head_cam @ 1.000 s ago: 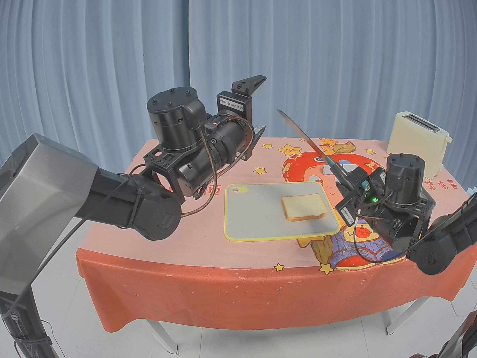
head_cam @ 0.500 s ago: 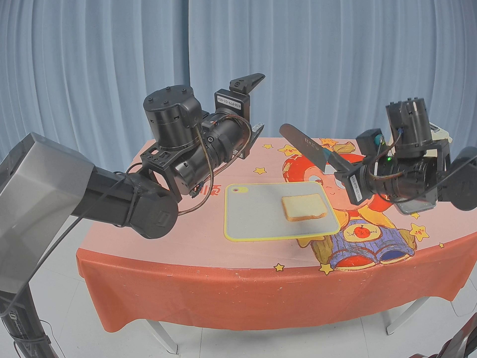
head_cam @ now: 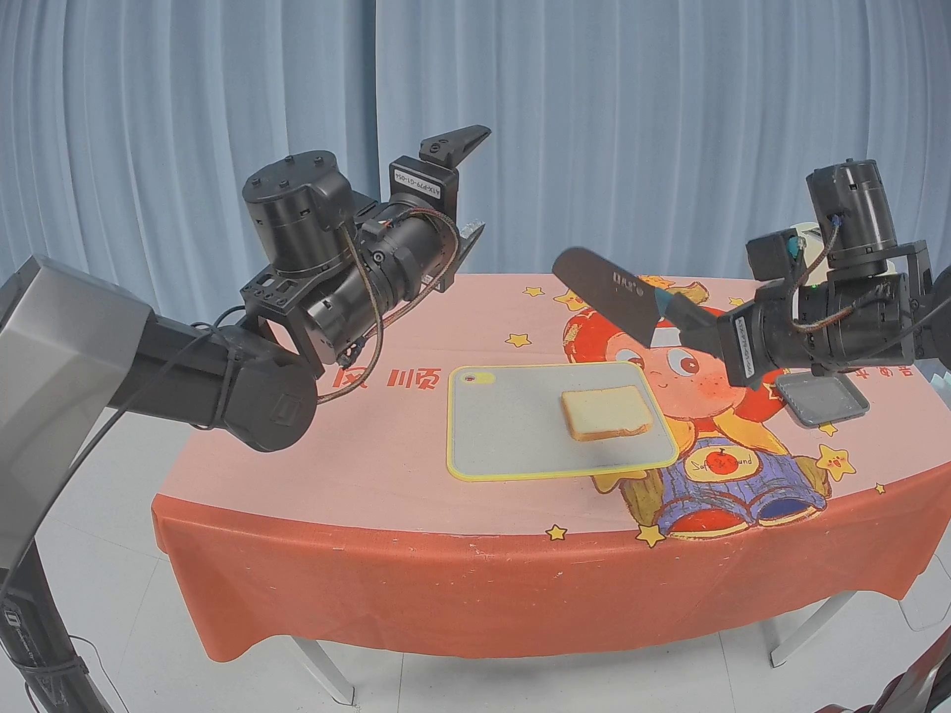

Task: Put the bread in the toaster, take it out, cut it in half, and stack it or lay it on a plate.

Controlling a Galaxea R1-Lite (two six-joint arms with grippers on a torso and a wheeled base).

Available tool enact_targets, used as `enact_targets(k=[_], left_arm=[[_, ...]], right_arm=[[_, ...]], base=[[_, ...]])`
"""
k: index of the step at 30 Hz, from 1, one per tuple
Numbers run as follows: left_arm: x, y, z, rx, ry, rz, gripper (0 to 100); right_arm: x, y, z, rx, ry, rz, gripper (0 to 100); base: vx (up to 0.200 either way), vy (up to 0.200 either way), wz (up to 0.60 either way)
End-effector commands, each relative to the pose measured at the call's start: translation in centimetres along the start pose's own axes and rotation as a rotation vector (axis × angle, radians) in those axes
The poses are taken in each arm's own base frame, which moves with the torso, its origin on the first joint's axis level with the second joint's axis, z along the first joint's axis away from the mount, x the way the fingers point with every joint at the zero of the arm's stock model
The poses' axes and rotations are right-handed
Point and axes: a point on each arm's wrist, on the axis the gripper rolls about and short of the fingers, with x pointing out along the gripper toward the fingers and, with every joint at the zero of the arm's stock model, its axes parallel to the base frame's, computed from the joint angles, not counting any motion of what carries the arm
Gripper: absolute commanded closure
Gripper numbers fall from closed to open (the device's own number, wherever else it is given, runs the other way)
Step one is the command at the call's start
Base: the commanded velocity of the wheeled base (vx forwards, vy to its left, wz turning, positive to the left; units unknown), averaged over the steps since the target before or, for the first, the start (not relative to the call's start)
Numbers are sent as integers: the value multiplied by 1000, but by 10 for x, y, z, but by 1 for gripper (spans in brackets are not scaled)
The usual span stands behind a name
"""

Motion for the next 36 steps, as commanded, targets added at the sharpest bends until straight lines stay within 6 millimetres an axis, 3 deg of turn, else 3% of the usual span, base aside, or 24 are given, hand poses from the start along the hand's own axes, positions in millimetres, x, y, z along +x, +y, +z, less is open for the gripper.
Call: enact_targets(k=[1, 8, 14, 20, 26, 32, 36], left_arm=[[-11, -18, 5, 56, 4, -28, 0], [-23, -26, 5, 123, 32, -32, 0], [-31, -11, -2, 220, 104, -25, 0], [-41, 11, -9, 314, 186, 33, 0], [-61, 8, -13, 374, 337, 17, 0], [-54, 11, -16, 596, 422, 22, 0], [-36, 20, -25, 740, 442, -25, 0]], right_arm=[[-20, 0, 0, 34, 37, 51, 100], [-35, 3, -15, 54, 107, 109, 100], [-27, 4, -27, 79, 55, 96, 100], [-16, 2, -55, 81, -29, 76, 100], [-27, 5, -80, 64, -53, 77, 100], [-23, 2, -84, 76, -35, 63, 100], [-10, -4, -92, 86, -25, 38, 100]], base=[[0, 0, 0], [0, 0, 0], [0, 0, 0], [0, 0, 0], [0, 0, 0], [0, 0, 0], [0, 0, 0]])
